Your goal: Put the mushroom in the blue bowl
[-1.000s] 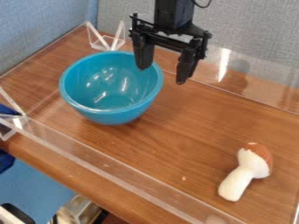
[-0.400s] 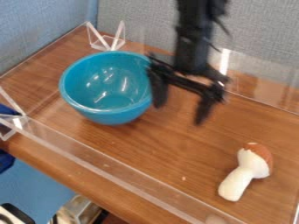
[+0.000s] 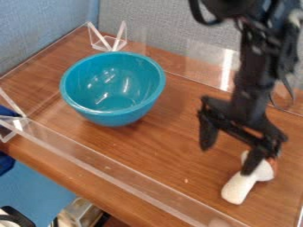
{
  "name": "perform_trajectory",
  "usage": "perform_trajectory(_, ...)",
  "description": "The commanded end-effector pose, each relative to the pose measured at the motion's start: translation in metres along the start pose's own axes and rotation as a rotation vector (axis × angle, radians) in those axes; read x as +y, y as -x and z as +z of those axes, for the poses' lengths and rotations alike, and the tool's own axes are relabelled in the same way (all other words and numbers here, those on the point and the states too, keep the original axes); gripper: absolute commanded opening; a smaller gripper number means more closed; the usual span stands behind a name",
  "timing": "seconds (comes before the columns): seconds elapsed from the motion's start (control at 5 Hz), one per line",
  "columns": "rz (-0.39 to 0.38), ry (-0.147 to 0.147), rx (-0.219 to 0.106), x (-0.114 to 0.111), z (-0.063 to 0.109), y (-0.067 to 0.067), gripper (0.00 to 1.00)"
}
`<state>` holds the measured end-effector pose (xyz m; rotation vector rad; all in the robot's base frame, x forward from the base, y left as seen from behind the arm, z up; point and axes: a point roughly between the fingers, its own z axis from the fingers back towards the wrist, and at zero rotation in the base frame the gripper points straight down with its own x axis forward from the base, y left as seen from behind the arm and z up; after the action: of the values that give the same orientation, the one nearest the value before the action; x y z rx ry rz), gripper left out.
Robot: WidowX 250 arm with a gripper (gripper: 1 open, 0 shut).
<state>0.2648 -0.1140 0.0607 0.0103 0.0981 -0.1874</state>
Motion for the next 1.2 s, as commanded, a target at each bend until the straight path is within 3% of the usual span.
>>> perform_trajectory(0.0, -0.052, 0.005, -0.066, -0.003, -0.002, 0.001, 1.00)
perform_trajectory(0.4, -0.045, 0.016, -0.116, -0.009, -0.025, 0.005, 1.00)
perform_trajectory(0.6, -0.102, 0.004, -0.140, -0.013, -0.004, 0.000, 1.00)
perform_trajectory(0.8, -0.153, 0.009, -0.175, -0.018, 0.017, -0.004, 1.00)
perform_trajectory(1.0, -0.189, 0.025, -0.188, -0.020, 0.018, -0.014, 1.00)
